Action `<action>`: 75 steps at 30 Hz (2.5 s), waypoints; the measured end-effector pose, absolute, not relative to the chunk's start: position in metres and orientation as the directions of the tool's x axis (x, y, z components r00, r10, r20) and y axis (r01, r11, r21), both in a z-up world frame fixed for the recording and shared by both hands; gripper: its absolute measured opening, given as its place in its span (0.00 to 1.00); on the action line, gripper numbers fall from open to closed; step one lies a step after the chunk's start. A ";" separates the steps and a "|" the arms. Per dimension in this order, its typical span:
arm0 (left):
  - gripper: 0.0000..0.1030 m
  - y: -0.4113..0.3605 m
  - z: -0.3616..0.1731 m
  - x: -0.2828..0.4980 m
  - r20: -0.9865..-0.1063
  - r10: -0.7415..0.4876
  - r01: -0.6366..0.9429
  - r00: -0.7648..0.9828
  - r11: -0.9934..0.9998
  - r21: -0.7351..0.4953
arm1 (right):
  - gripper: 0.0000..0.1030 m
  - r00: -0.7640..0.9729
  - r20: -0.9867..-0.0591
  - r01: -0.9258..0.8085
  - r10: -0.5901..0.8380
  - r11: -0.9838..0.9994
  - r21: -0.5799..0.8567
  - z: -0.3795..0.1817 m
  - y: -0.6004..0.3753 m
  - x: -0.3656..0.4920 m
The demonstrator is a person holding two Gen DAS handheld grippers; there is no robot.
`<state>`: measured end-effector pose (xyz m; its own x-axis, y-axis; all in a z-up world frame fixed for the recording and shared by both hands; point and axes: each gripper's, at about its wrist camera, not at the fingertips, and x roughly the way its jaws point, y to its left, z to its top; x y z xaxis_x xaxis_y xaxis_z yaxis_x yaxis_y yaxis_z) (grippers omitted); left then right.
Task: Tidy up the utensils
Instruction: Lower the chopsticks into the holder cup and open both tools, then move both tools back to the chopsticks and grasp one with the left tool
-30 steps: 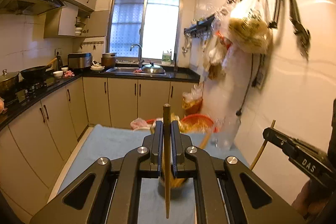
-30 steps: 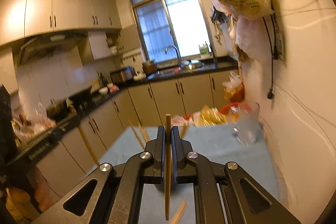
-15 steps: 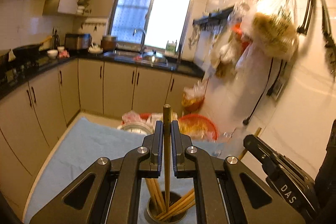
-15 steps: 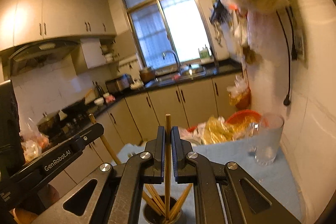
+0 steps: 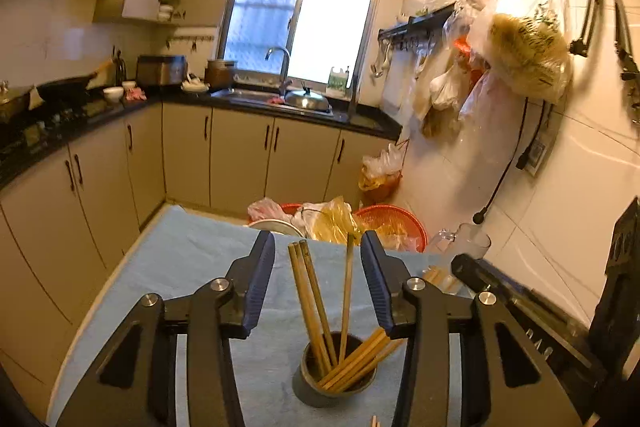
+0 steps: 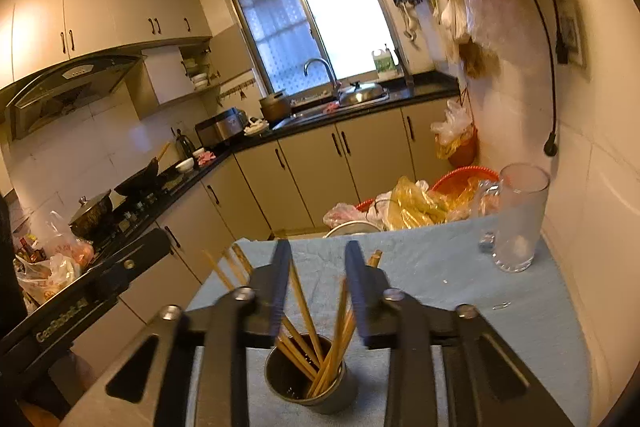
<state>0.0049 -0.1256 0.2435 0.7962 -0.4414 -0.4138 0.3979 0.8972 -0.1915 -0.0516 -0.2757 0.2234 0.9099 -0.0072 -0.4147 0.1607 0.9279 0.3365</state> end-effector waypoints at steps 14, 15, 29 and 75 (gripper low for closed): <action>0.67 -0.071 0.233 -0.106 -0.386 -0.407 0.387 0.828 0.912 -0.134 | 0.64 0.872 -0.480 0.206 -0.094 0.961 0.185 0.243 -0.262 -0.159; 0.68 -0.070 0.227 -0.113 -0.394 -0.399 0.386 0.828 0.915 -0.117 | 0.65 0.863 -0.496 0.210 -0.101 0.963 0.170 0.240 -0.261 -0.165; 0.68 -0.111 0.109 -0.140 -0.691 -0.373 0.513 0.619 0.859 -0.004 | 0.71 0.642 -0.766 0.308 -0.038 0.928 0.212 0.103 -0.286 -0.242; 0.07 -0.236 0.012 -0.094 -0.868 -0.298 0.649 0.396 0.760 0.035 | 0.71 0.673 -0.739 0.315 0.034 0.890 0.328 0.026 -0.289 -0.241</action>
<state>-0.0944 -0.2360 0.0118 0.3964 -0.2981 -0.8683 0.6485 0.7604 0.0350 -0.2406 -0.2889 0.0256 0.6727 0.0340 -0.7391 0.3155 0.8904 0.3281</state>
